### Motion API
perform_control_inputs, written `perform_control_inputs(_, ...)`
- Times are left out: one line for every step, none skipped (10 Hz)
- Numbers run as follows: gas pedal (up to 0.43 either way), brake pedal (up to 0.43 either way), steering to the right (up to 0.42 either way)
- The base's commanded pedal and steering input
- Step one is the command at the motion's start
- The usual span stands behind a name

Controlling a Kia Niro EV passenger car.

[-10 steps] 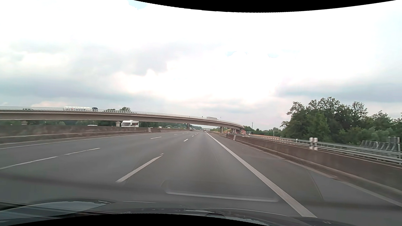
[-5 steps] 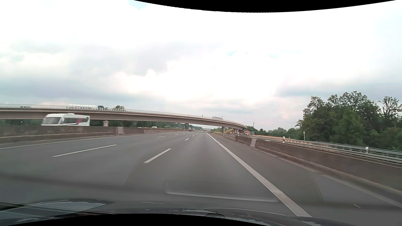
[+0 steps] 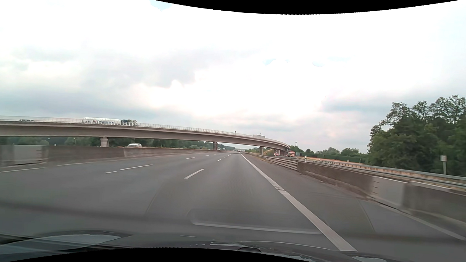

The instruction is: Follow the waypoints while adhering to traffic rules and regulations

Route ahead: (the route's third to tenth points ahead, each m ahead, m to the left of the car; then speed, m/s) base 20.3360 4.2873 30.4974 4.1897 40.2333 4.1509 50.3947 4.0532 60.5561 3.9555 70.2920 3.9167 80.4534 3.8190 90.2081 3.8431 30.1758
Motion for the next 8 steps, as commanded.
perform_control_inputs(0.248, 0.000, -0.003)
perform_control_inputs(0.248, 0.000, -0.002)
perform_control_inputs(0.248, 0.000, -0.001)
perform_control_inputs(0.248, 0.000, -0.001)
perform_control_inputs(0.248, 0.000, -0.001)
perform_control_inputs(0.248, 0.000, -0.001)
perform_control_inputs(0.248, 0.000, -0.001)
perform_control_inputs(0.248, 0.000, -0.001)
